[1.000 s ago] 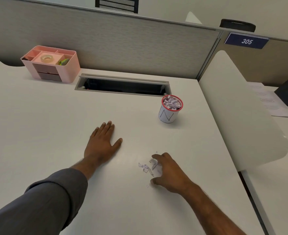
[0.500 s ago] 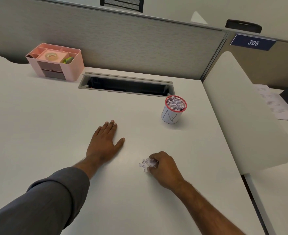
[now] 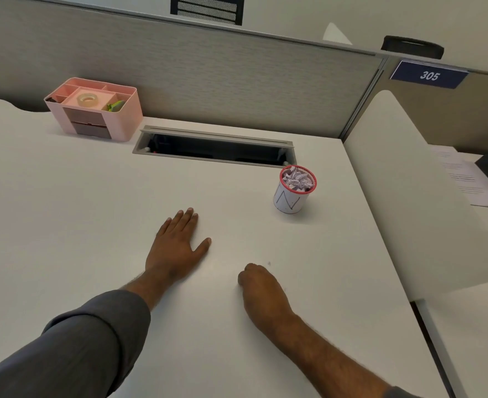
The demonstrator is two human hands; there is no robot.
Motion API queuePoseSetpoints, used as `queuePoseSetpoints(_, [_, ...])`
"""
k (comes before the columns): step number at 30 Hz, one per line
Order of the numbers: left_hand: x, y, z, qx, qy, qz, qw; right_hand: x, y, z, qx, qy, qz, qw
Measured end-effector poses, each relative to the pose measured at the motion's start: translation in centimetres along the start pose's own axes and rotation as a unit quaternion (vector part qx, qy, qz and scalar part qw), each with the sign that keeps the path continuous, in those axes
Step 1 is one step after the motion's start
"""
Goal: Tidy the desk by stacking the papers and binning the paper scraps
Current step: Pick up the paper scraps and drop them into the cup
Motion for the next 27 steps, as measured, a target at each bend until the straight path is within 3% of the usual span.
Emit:
queuePoseSetpoints(5, [0.0, 0.0, 0.0, 0.004, 0.001, 0.002, 1.000, -1.4, 3.1, 1.3, -0.004, -0.006, -0.026, 1.000])
queuePoseSetpoints(8, [0.0, 0.0, 0.0, 0.004, 0.002, 0.001, 1.000, -3.5, 5.8, 4.4, -0.104, 0.009, -0.094, 0.990])
queuePoseSetpoints(13, [0.0, -0.2, -0.2, 0.008, 0.005, 0.002, 1.000, -7.3, 10.2, 11.9, -0.283, 0.143, -0.190, 0.929])
queuePoseSetpoints(17, [0.0, -0.2, -0.2, 0.007, 0.007, 0.002, 1.000, -11.1, 13.0, 17.2, -0.286, 0.263, -0.210, 0.897])
queuePoseSetpoints(20, [0.0, -0.2, -0.3, 0.008, 0.007, 0.003, 1.000, -13.7, 13.8, 18.5, -0.267, 0.301, -0.205, 0.892])
queuePoseSetpoints(23, [-0.1, -0.2, -0.3, 0.012, 0.010, 0.004, 1.000, -15.9, 13.8, 17.9, -0.192, 0.281, -0.195, 0.920])
queuePoseSetpoints(27, [-0.1, -0.2, -0.3, 0.013, 0.011, 0.004, 1.000, -17.6, 14.1, 15.0, -0.052, 0.136, -0.208, 0.967])
Point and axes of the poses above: each hand's wrist, its own x-axis away from the middle knuckle, its own z-axis out of the back of the hand, y = z × x, the point moved 6 cm from there along -x, towards the middle knuckle, and after that the axes turned 4 degrees about y, right-handed, at the moved point
